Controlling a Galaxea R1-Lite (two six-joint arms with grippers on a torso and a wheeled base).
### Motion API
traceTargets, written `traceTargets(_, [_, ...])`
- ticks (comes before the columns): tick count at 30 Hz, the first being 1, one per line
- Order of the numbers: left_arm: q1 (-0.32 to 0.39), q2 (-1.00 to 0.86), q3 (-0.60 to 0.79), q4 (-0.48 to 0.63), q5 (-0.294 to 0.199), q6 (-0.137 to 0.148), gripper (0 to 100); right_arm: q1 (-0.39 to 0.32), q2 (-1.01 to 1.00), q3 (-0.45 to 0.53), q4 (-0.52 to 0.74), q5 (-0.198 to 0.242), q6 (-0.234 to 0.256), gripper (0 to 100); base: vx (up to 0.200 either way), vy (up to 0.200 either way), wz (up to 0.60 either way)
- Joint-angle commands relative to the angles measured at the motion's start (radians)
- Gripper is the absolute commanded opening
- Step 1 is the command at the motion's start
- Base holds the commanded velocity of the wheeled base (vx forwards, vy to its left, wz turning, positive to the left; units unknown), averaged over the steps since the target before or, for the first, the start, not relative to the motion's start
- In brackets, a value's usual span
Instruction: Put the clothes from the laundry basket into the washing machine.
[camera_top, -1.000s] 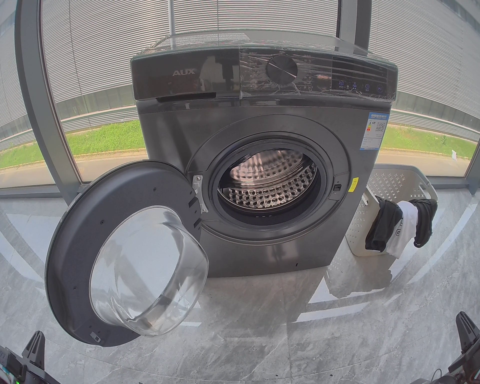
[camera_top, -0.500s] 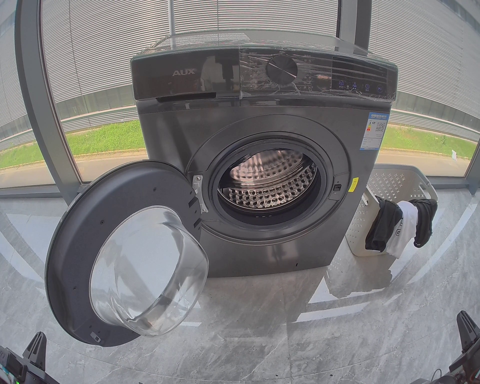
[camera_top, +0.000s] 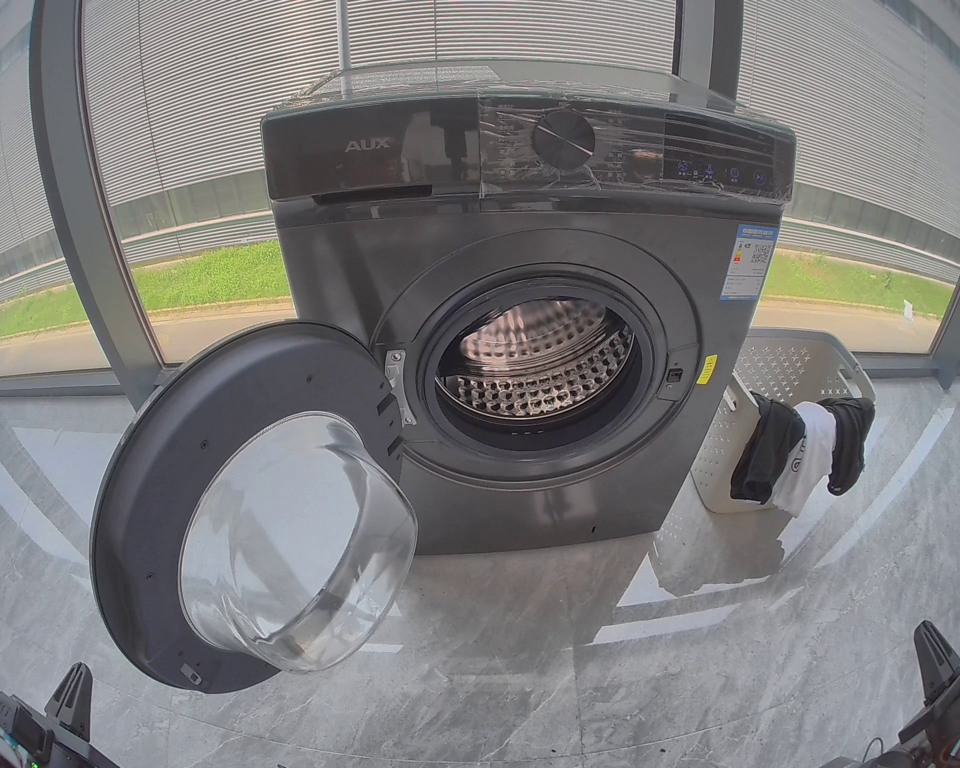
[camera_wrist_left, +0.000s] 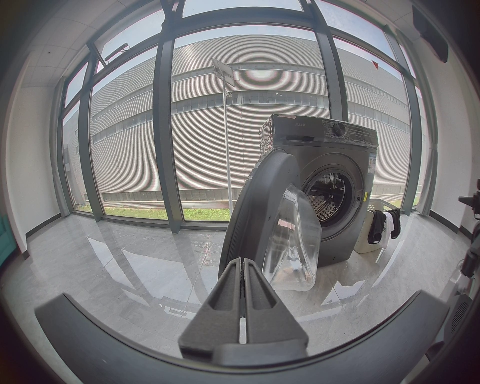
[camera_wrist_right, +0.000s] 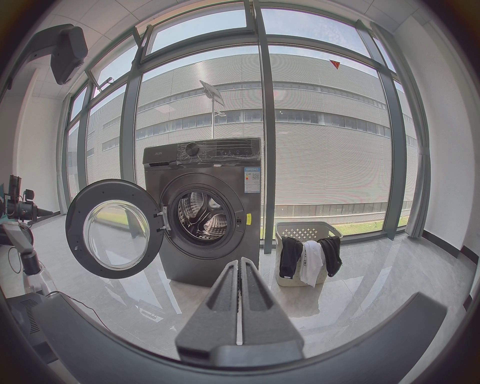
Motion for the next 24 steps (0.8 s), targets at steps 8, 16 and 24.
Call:
traceTargets(8, [0.0,0.003,0.015,0.0,0.002,0.0,0,0.0,-0.016,0.007,0.0,0.0,0.0,0,0.0,-0.15,0.0])
traceTargets(16, [0.0,0.003,0.015,0.0,0.0,0.0,0,0.0,-0.016,0.007,0.0,0.0,0.0,0,0.0,-0.2,0.0])
traceTargets(24, [0.0,0.003,0.015,0.0,0.002,0.0,0,0.0,-0.016,0.008,-0.003,0.0,0.0,0,0.0,-0.2,0.0])
